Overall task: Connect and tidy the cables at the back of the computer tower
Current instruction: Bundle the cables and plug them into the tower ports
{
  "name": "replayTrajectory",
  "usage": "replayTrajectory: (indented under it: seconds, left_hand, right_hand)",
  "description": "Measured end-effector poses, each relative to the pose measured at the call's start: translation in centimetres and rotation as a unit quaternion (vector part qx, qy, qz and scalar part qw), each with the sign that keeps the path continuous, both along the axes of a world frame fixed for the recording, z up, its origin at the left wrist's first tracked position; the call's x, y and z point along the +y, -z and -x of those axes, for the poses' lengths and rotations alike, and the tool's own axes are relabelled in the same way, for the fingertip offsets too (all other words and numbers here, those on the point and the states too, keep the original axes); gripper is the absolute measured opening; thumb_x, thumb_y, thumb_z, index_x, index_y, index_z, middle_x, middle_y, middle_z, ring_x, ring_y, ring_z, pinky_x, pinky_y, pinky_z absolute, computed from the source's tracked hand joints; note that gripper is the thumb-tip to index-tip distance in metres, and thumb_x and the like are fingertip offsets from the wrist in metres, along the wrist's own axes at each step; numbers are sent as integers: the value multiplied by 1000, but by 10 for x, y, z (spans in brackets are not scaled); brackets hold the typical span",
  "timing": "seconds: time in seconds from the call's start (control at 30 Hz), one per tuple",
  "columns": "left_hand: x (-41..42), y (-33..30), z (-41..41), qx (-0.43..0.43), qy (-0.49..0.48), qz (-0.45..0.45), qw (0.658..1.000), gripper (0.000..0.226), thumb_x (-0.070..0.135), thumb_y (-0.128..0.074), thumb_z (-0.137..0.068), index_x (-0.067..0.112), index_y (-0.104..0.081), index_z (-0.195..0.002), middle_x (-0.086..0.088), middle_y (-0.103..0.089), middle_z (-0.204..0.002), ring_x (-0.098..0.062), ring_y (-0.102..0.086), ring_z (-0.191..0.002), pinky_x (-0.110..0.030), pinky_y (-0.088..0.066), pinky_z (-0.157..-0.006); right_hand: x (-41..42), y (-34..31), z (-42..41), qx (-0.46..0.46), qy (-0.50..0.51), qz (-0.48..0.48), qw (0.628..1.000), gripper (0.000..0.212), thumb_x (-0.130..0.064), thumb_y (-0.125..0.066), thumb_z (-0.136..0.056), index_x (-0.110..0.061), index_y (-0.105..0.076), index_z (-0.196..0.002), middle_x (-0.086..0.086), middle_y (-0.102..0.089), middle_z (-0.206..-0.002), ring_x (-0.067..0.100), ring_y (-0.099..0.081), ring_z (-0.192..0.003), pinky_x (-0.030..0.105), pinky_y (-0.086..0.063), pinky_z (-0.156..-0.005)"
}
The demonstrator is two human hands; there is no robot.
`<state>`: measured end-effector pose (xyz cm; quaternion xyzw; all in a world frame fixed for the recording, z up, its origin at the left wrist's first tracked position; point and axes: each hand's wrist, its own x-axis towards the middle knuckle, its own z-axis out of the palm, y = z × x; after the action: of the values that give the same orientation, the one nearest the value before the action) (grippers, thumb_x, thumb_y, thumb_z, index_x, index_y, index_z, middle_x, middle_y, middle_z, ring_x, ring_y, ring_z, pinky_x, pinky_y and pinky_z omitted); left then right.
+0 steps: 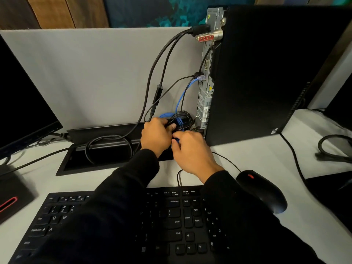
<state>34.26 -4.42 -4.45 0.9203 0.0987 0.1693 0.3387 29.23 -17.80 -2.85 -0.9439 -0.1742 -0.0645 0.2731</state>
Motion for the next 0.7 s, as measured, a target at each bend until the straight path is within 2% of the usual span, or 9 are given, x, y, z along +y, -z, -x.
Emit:
replayTrajectory:
  seconds: [0.07, 0.17, 0.23, 0.33, 0.43, 0.5, 0.57, 0.63, 0.7]
  left_hand:
    - [1, -8, -8, 51, 2, -11, 999, 28, 40, -60, -99, 16, -73, -105, -5, -67, -88, -31, -67, -93, -32, -46, -75]
    - [1, -16, -15, 119, 11, -1, 993, 35, 42, -53, -99, 11, -67, -102, -14, -71, -94, -35, -69, -88, -36, -57, -80]
    - [-3, -17, -14, 144, 17, -22, 989, 33, 43, -50, -100, 13, -62, -99, -10, -67, -92, -30, -66, -84, -38, -57, -81]
    - [-6, -14, -7, 120, 18, -51, 991, 30, 43, -48, -102, 17, -63, -105, -4, -59, -92, -22, -54, -85, -34, -42, -77]
    - [-4, -6, 4, 37, 43, -50, 997, 29, 41, -52, -102, 18, -68, -108, -1, -66, -92, -19, -59, -91, -29, -41, -79]
    - [-3, -3, 16, -29, 74, -28, 996, 25, 34, -58, -101, 18, -67, -117, 5, -73, -97, -7, -62, -89, -18, -42, -80]
    - [-4, -1, 29, -66, 101, -1, 993, 27, 26, -61, -100, 19, -62, -127, 13, -71, -100, 2, -62, -79, -12, -44, -82]
    - [-4, 8, 38, -78, 116, 76, 987, 30, 20, -63, -100, 20, -60, -130, 14, -72, -103, 0, -70, -73, -16, -54, -82]
    - [-6, 19, 42, -80, 99, 226, 966, 24, 12, -66, -98, 16, -67, -121, 4, -76, -102, -9, -75, -79, -31, -61, -84]
  right_hand:
    - [-4, 3, 1, 25, -29, 13, 999, 18, -39, -59, -98, -23, -67, -94, -7, -61, -76, 21, -63, -78, 42, -59, -72]
    - [-9, 8, 0, 14, -25, 16, 999, 24, -43, -66, -95, -24, -72, -108, -4, -67, -98, 19, -64, -90, 41, -59, -77]
    - [-12, 11, -2, -3, -2, -13, 1000, 31, -41, -70, -92, -23, -70, -118, 0, -62, -110, 20, -62, -101, 42, -58, -83]
    - [-16, 14, -4, -18, 14, -72, 997, 42, -41, -75, -88, -26, -65, -126, 1, -58, -117, 20, -61, -108, 42, -57, -88]
    - [-19, 18, -4, -33, 18, -83, 996, 26, -40, -74, -90, -29, -70, -114, -4, -64, -104, 15, -63, -94, 39, -58, -80]
    - [-20, 22, -3, -37, 26, -72, 996, 15, -42, -69, -93, -29, -74, -94, -9, -68, -84, 12, -64, -78, 38, -58, -70]
    - [-20, 25, -4, -37, 28, -74, 996, 21, -40, -64, -97, -27, -75, -86, -9, -67, -72, 10, -62, -67, 34, -55, -64]
    - [-20, 23, -2, -35, 13, -87, 995, 24, -28, -57, -102, -24, -74, -86, -9, -63, -69, 8, -56, -62, 23, -44, -60]
    - [-19, 16, 3, -15, -13, -107, 994, 23, -15, -53, -102, -15, -75, -95, -3, -64, -72, 8, -53, -64, 22, -40, -63]
